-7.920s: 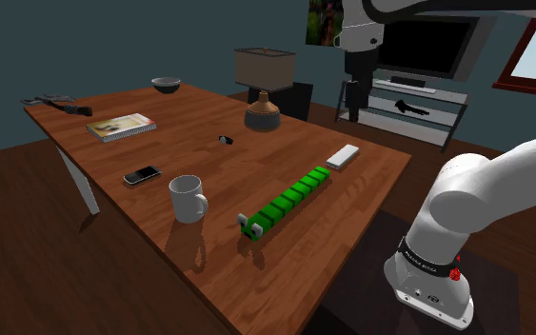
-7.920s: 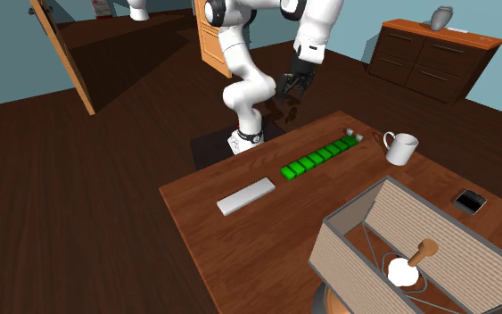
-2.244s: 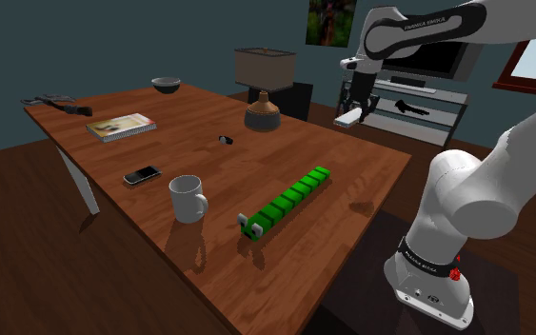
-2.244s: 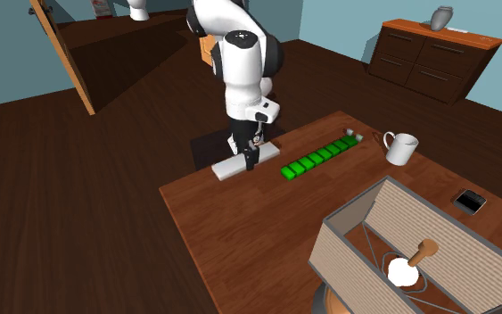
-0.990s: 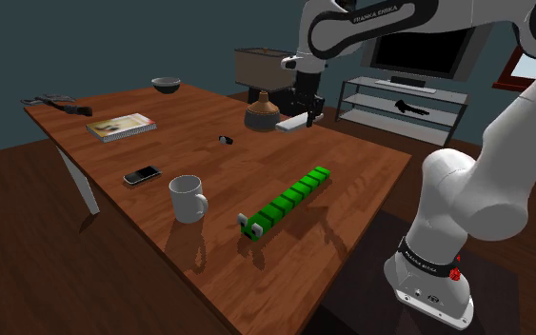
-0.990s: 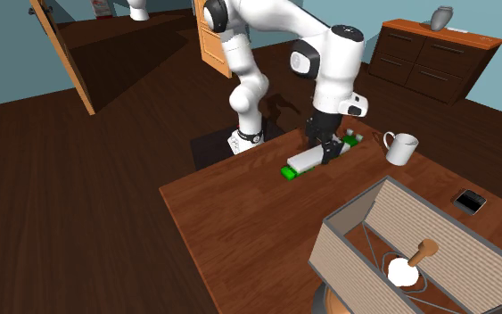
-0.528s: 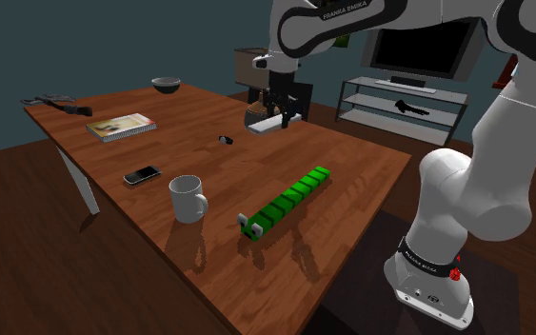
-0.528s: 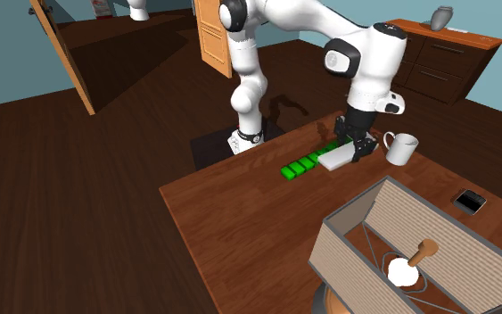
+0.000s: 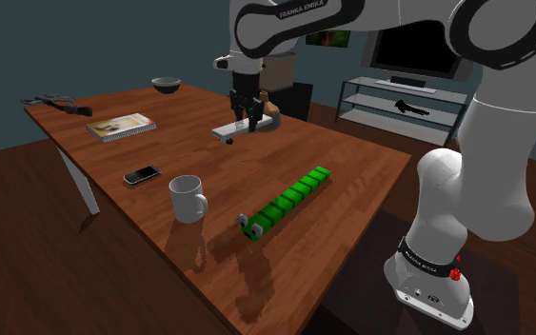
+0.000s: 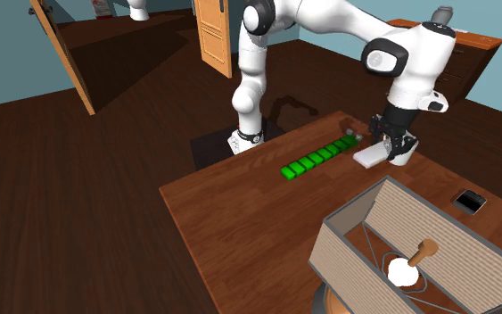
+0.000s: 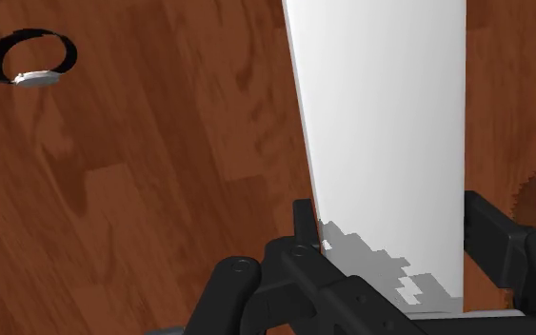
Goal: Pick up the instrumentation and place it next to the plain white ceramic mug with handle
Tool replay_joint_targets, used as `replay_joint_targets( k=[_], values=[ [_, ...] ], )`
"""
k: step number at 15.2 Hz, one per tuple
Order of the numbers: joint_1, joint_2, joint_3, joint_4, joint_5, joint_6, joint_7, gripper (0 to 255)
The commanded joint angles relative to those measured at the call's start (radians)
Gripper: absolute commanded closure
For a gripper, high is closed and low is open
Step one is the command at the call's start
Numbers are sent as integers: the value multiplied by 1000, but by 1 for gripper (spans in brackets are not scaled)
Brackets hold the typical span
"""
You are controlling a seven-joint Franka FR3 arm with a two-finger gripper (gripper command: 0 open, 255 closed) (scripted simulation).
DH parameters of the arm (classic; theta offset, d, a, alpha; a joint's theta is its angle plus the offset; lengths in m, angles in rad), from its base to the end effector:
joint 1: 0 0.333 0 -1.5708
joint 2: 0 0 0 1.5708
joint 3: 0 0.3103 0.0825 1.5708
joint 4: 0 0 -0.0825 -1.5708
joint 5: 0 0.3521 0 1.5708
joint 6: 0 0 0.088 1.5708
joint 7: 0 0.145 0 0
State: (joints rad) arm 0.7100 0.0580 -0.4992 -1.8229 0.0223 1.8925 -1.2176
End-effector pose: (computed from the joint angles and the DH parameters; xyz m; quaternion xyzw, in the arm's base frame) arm 0.5360 0.1215 0.4689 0.7575 0.6528 0.0066 0.0074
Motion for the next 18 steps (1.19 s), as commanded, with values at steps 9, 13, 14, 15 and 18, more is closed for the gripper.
replay_joint_targets(
  k=[9, 13, 14, 15, 18],
  values=[
    [10, 326, 61, 417, 133, -119, 77, 255],
    [4, 402, 75, 502, 156, -132, 94, 255],
    [6, 401, 75, 487, 156, -118, 94, 255],
    [7, 401, 76, 474, 157, -105, 93, 255],
    [11, 403, 77, 435, 158, -65, 91, 255]
  ],
)
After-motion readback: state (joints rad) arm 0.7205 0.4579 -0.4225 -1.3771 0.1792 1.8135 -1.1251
